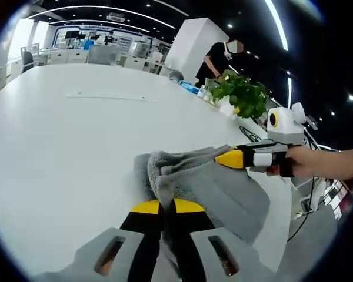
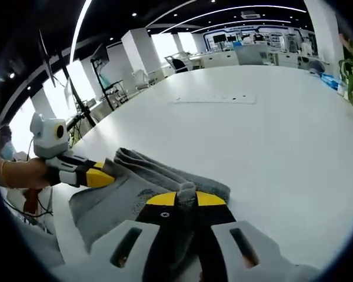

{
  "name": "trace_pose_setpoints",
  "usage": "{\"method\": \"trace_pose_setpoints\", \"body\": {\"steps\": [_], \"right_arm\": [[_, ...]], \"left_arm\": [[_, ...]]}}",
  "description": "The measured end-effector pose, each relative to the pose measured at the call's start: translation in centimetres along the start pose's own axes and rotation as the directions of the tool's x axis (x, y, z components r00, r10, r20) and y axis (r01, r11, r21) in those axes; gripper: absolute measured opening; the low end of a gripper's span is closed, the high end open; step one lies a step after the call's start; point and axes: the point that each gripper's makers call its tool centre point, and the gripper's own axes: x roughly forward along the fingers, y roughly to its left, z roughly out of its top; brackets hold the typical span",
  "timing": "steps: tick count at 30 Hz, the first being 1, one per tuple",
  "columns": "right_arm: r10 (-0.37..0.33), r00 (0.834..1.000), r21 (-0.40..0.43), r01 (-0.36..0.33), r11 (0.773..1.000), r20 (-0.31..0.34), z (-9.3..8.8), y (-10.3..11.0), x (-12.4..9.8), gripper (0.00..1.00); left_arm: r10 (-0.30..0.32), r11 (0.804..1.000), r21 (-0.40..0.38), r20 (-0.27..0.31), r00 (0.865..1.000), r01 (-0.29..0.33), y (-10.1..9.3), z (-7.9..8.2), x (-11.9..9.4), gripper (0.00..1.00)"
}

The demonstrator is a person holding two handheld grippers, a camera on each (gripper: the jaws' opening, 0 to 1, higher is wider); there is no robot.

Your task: Fold the towel on the table until its edges align and the towel forms a compact rectangular stack.

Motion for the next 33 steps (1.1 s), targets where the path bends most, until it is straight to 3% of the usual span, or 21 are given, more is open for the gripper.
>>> {"method": "trace_pose_setpoints", "body": {"steps": [6,9,16,19,29,33], "right_arm": [[-0.018,1.000,-0.027,0.018,0.999,0.006,0.4,0.0,-0.5,0.10],[-0.031,0.999,0.011,0.030,0.999,0.041,1.0,-0.1,-0.9,0.12],[-0.070,0.996,0.002,0.070,0.998,0.059,1.3,-0.7,-2.0,0.20],[-0.072,0.995,0.000,0.072,0.997,0.064,1.3,-0.7,-2.5,0.22],[-0.053,0.996,0.013,0.052,0.999,0.072,-0.2,0.1,-4.6,0.31],[-0.038,0.997,0.000,0.039,0.999,0.065,-1.1,0.4,-5.4,0.35]], "left_arm": [[-0.010,0.999,0.046,-0.014,1.000,0.011,0.1,0.7,-0.2,0.09],[-0.006,1.000,0.016,0.029,1.000,0.005,0.4,1.6,-0.7,0.11],[0.073,0.997,0.032,0.062,0.995,-0.075,1.7,3.0,-2.1,0.18],[0.075,0.995,0.058,0.078,0.994,-0.080,1.5,3.2,-2.7,0.22],[0.058,0.993,0.104,0.045,0.997,-0.063,0.1,0.9,-3.9,0.29],[0.082,0.986,0.141,0.023,0.996,-0.085,0.2,-0.2,-4.6,0.46]]}}
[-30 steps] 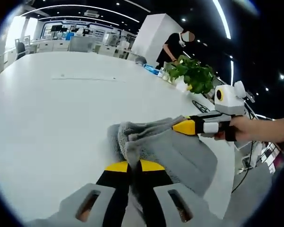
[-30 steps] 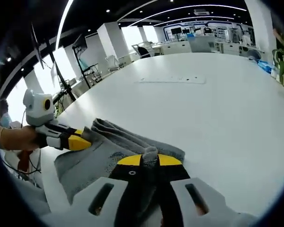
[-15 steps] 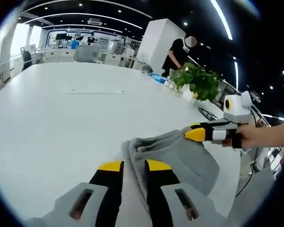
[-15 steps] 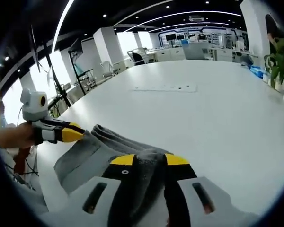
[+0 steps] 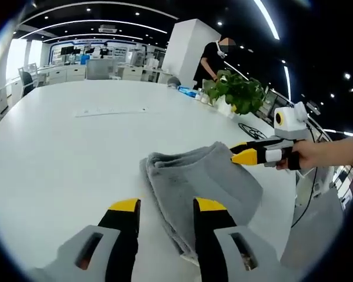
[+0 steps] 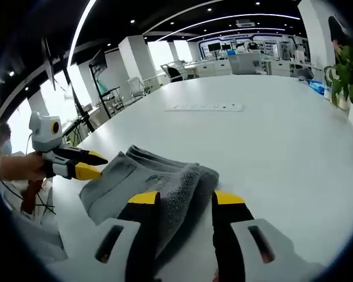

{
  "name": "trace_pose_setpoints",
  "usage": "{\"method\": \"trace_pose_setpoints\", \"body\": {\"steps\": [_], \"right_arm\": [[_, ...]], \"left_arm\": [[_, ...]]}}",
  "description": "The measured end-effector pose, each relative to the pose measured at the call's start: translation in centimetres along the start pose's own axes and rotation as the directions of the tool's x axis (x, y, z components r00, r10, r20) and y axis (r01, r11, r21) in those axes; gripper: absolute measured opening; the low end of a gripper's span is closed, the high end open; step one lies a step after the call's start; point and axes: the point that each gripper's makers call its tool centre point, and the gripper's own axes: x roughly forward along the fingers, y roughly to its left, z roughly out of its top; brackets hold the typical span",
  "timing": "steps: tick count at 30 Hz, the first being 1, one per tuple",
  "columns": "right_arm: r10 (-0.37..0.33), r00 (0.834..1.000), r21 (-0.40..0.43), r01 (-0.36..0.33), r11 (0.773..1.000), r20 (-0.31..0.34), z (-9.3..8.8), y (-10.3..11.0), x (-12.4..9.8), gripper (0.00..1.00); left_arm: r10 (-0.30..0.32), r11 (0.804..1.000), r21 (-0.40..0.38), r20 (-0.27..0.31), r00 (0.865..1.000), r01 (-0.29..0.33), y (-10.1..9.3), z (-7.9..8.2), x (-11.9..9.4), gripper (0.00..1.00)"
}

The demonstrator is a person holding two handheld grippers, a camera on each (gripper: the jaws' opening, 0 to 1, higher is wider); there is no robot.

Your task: Fold the towel on the table until its edges align and the towel forms a compact rectangular stack.

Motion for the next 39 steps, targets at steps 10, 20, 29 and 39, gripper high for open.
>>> {"method": "trace_pose_setpoints", "body": {"steps": [10,20,29,39], "right_arm": [[0.034,0.999,-0.026,-0.034,0.999,-0.015,-1.4,1.3,-1.8,0.45],[0.091,0.993,-0.075,-0.097,0.992,-0.077,-4.6,4.1,-2.9,0.60],[0.113,0.987,-0.105,-0.124,0.987,-0.110,-5.9,5.0,-3.2,0.64],[0.128,0.979,-0.144,-0.151,0.978,-0.158,-6.8,5.5,-2.6,0.65]], "left_arm": [[-0.049,0.999,0.001,0.014,0.999,0.049,-1.3,-0.9,-1.5,0.62],[-0.143,0.980,0.144,0.003,0.990,0.141,-4.4,-1.9,-1.7,0.78],[-0.133,0.976,0.167,-0.041,0.990,0.138,-4.6,-3.1,-1.2,0.79],[-0.139,0.980,0.134,-0.085,0.987,0.150,-4.4,-4.0,-0.5,0.64]]}}
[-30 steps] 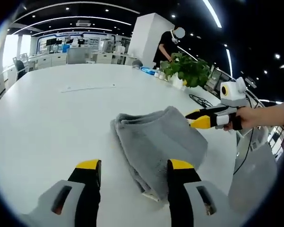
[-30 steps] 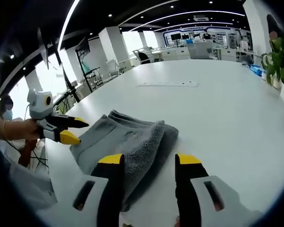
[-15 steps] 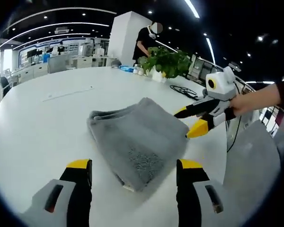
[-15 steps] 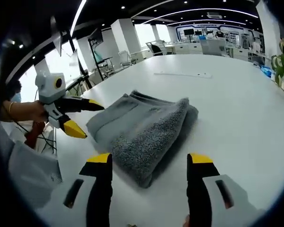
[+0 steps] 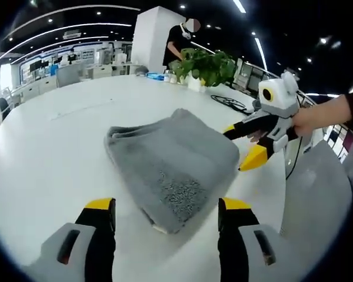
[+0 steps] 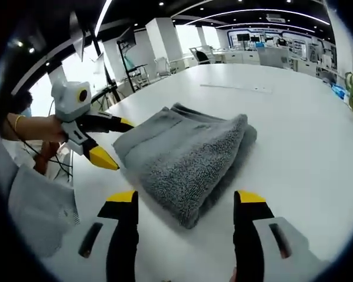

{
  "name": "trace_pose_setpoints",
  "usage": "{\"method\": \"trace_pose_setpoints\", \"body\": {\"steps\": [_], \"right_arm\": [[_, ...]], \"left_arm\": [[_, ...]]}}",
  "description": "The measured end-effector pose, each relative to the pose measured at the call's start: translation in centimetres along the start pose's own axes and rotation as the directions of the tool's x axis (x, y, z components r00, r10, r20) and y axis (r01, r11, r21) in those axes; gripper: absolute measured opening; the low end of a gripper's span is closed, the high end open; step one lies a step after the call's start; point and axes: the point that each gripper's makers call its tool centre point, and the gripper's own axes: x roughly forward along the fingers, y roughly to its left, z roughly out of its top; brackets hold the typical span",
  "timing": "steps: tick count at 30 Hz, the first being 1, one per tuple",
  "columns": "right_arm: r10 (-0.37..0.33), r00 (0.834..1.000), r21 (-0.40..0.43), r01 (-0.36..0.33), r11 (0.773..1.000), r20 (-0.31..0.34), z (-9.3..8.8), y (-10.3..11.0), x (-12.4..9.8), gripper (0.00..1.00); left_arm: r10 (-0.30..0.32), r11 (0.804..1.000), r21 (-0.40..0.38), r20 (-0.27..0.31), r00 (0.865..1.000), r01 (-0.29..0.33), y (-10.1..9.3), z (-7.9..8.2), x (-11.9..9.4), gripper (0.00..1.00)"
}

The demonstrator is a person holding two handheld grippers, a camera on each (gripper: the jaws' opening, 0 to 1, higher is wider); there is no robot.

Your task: Fold the towel on the table until its edges align and the towel forms a compact rectangular stack.

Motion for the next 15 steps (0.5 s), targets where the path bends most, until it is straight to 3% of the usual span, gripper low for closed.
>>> {"method": "trace_pose_setpoints", "body": {"steps": [2,6,15], "right_arm": [[-0.010,0.999,-0.068,0.008,0.998,-0.038,-0.6,0.0,0.1,0.64],[-0.022,0.999,-0.117,0.017,0.993,-0.041,-0.7,0.0,0.4,0.60],[-0.036,0.998,-0.173,0.025,0.985,-0.060,-0.4,-1.2,1.6,0.53]], "left_arm": [[-0.009,1.000,-0.012,-0.002,1.000,0.009,-0.1,-0.1,0.2,0.58],[-0.020,1.000,0.013,-0.021,1.000,0.020,-0.4,-0.3,0.5,0.55],[-0.034,0.998,0.042,-0.077,0.996,0.037,-0.5,-1.0,1.4,0.51]]}}
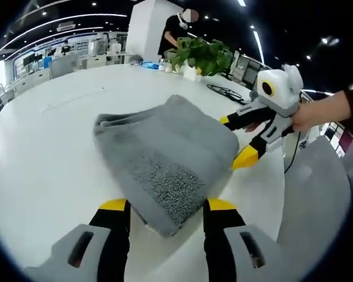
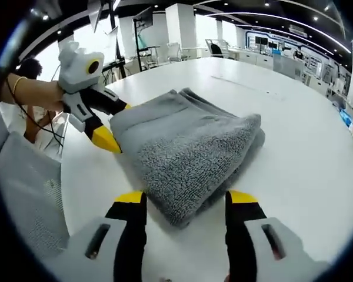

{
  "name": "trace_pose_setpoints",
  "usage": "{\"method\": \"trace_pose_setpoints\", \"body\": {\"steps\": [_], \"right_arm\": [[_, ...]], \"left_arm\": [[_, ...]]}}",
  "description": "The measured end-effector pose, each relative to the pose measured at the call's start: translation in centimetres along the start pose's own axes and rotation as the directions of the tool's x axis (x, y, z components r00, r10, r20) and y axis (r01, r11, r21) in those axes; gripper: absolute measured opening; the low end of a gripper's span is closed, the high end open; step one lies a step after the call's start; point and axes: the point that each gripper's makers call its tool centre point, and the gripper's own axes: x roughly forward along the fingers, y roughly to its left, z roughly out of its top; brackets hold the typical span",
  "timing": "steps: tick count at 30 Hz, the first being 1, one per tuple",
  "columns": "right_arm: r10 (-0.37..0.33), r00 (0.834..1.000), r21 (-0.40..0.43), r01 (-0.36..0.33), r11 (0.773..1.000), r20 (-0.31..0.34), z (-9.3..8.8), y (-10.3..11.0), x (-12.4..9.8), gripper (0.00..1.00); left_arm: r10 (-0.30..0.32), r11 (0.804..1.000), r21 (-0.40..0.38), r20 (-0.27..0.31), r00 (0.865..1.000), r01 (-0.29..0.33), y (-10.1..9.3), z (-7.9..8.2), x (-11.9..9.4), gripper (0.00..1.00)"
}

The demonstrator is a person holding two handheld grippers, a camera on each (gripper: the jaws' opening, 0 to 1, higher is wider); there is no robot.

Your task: Fold the towel on the table until its edges align and the towel forms a compact rectangular stack.

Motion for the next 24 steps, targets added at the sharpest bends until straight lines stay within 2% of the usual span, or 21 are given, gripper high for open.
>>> {"method": "trace_pose_setpoints", "body": {"steps": [5,17,24], "right_arm": [[0.018,1.000,-0.027,-0.018,0.999,-0.008,0.4,0.0,0.6,0.52],[0.013,1.000,-0.031,-0.013,0.999,0.009,2.4,-2.9,3.0,0.52],[-0.001,1.000,-0.018,0.001,1.000,0.020,3.3,-3.8,3.8,0.53]], "left_arm": [[0.015,1.000,-0.004,-0.012,1.000,-0.015,0.7,0.0,0.2,0.51],[0.050,0.999,0.019,-0.034,0.998,-0.049,3.7,1.4,1.2,0.48],[0.071,0.997,0.006,-0.028,0.997,-0.071,4.6,2.0,1.5,0.47]]}}
